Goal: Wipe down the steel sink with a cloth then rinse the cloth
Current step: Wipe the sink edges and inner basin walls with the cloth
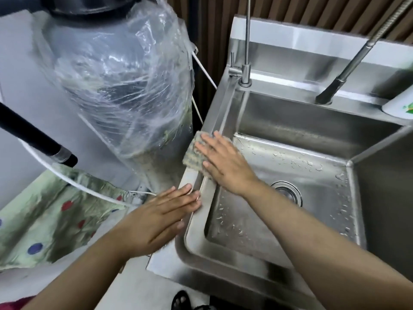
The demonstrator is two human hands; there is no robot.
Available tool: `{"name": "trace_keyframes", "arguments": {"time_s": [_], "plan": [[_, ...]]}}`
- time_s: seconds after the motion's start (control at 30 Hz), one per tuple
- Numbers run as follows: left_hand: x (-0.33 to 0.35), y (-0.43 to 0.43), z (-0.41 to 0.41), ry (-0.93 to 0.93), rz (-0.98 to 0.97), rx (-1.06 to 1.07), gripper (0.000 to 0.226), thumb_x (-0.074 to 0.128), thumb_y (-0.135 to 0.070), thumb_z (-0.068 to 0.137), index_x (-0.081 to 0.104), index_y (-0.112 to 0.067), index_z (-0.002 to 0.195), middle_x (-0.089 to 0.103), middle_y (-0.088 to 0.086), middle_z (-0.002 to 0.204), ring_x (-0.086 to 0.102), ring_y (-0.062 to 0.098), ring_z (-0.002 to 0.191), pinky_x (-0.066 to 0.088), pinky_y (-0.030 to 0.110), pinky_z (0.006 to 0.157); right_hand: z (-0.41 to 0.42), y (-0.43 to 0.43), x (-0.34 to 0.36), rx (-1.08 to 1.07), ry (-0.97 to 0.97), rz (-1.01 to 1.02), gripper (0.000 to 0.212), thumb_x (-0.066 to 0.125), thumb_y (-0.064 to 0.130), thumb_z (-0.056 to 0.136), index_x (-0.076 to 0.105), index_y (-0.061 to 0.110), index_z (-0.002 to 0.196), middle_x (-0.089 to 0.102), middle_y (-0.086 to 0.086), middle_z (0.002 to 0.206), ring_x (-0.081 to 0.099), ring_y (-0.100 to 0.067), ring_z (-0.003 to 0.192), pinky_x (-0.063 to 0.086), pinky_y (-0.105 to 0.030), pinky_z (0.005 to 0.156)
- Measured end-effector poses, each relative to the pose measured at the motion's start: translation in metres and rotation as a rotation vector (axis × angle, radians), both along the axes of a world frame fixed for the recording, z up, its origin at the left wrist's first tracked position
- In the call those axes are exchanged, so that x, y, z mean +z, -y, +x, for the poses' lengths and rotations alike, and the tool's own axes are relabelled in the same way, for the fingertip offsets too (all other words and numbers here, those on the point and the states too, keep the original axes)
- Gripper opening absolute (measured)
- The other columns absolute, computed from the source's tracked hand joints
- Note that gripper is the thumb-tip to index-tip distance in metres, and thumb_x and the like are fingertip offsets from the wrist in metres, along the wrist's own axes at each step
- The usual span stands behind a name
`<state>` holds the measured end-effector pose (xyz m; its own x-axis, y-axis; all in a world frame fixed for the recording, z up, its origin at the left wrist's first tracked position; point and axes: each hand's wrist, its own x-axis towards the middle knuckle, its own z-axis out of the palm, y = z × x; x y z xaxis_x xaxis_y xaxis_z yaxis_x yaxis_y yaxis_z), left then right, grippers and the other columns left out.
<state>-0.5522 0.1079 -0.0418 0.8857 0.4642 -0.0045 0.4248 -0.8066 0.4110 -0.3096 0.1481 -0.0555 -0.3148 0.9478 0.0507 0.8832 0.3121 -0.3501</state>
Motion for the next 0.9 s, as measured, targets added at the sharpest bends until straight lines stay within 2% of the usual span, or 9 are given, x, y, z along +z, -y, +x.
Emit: {"name": "trace_keyframes", "arguments": {"time_s": [0.07,0.13,0.27,0.43,0.53,0.63,0.83,0.9], "plan": [[0.000,-0.010,0.013,-0.009,0.019,0.031,0.050,0.022,-0.038,0.100,0.029,-0.020,0.146,0.024,-0.005,0.154,0.014,0.016,0.144,0.015,0.040,0.115,0.024,-0.048,-0.002,-0.067,0.011,0.038,0.056,0.020,0.043,0.096,0.028,0.021,0.147,0.021,-0.003,0.156,0.011,-0.028,0.145,0.008,-0.037,0.116],[0.002,-0.022,0.032,-0.007,0.035,0.074,0.051,0.020,-0.041,0.100,0.027,-0.021,0.146,0.021,-0.005,0.155,0.010,0.015,0.145,0.011,0.037,0.116,0.044,-0.089,0.000,-0.152,0.039,0.018,0.050,0.027,0.036,0.101,0.022,0.021,0.149,0.015,-0.001,0.158,0.006,-0.026,0.146,0.003,-0.030,0.116],[0.006,-0.050,0.073,-0.030,0.065,0.135,0.057,0.013,-0.047,0.099,0.025,-0.019,0.147,0.016,-0.002,0.156,0.003,0.012,0.145,0.005,0.034,0.116,0.053,-0.109,0.004,-0.170,0.019,0.023,0.050,0.029,0.033,0.102,0.018,0.021,0.149,0.010,0.000,0.159,0.002,-0.026,0.146,0.002,-0.033,0.116],[0.000,-0.066,0.087,-0.023,0.064,0.187,0.053,0.017,-0.045,0.100,0.026,-0.021,0.147,0.024,-0.002,0.154,0.012,0.008,0.143,0.010,0.030,0.115,0.058,-0.085,-0.015,0.036,-0.050,0.070,0.059,0.017,0.043,0.094,0.026,0.020,0.147,0.021,-0.001,0.156,0.014,-0.025,0.145,0.010,-0.041,0.119],[0.001,-0.068,0.089,-0.004,0.070,0.216,0.052,0.019,-0.044,0.100,0.031,-0.020,0.145,0.030,-0.005,0.152,0.021,0.008,0.141,0.019,0.032,0.112,0.073,-0.115,-0.010,-0.004,-0.054,0.086,0.050,0.027,0.037,0.100,0.025,0.022,0.148,0.019,0.002,0.157,0.012,-0.022,0.145,0.007,-0.038,0.118],[0.006,-0.077,0.099,0.002,0.099,0.230,0.053,0.018,-0.044,0.100,0.027,-0.020,0.146,0.026,-0.004,0.153,0.018,0.010,0.142,0.017,0.030,0.113,0.087,-0.145,-0.008,-0.100,-0.043,0.051,0.049,0.032,0.032,0.101,0.020,0.026,0.149,0.012,0.007,0.158,0.004,-0.017,0.146,0.006,-0.035,0.117],[0.006,-0.111,0.131,0.007,0.149,0.282,0.059,0.012,-0.046,0.099,0.026,-0.012,0.146,0.020,0.002,0.154,0.006,0.010,0.143,0.006,0.029,0.114,0.093,-0.165,-0.004,-0.192,0.002,0.104,0.048,0.035,0.028,0.101,0.026,0.021,0.147,0.021,0.001,0.156,0.013,-0.023,0.145,0.011,-0.036,0.116],[0.002,-0.125,0.142,0.007,0.153,0.312,0.062,0.010,-0.048,0.097,0.024,-0.013,0.145,0.019,0.001,0.154,-0.002,0.005,0.141,-0.001,0.025,0.114,0.096,-0.158,-0.006,-0.227,-0.047,0.151,0.044,0.042,0.023,0.098,0.040,0.018,0.142,0.037,-0.003,0.150,0.027,-0.028,0.139,0.025,-0.042,0.113]]}}
